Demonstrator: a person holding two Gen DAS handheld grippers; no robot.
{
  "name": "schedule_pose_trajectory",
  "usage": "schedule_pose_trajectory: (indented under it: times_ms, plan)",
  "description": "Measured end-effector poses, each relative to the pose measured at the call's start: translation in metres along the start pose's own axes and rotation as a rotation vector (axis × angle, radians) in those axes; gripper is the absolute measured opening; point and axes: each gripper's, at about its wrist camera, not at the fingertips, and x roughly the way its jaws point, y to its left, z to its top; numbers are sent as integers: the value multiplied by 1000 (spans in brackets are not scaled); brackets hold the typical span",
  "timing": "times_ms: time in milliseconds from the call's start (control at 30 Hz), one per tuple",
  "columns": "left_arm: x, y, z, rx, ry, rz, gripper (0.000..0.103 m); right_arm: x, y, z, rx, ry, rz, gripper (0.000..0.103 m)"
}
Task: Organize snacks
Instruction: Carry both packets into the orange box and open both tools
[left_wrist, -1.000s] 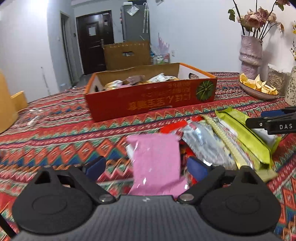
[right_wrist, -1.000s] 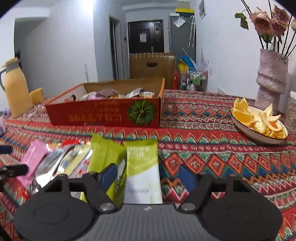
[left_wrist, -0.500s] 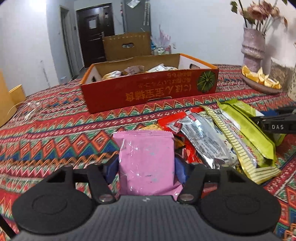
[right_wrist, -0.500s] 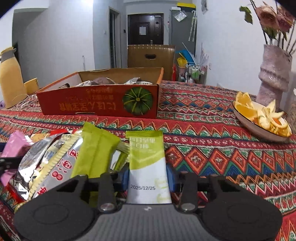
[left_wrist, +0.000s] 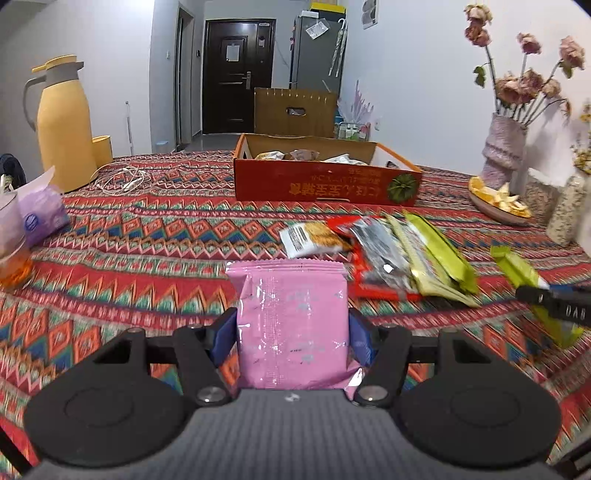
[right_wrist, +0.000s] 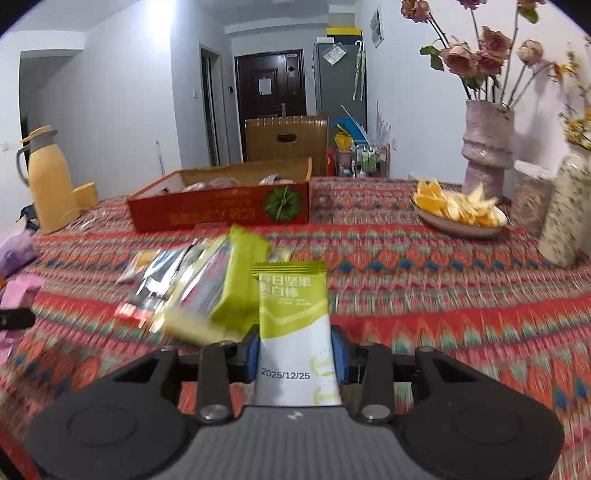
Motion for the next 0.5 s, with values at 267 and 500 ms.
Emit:
schedule_pose_trajectory:
  times_ms: [267, 500]
  plan:
    - [-38, -8, -30, -9, 0, -43, 63, -53, 17, -32, -14, 0, 18, 37]
    - [-47, -6, -29, -17, -24, -51, 63, -58, 25, -29, -31, -17, 25, 37]
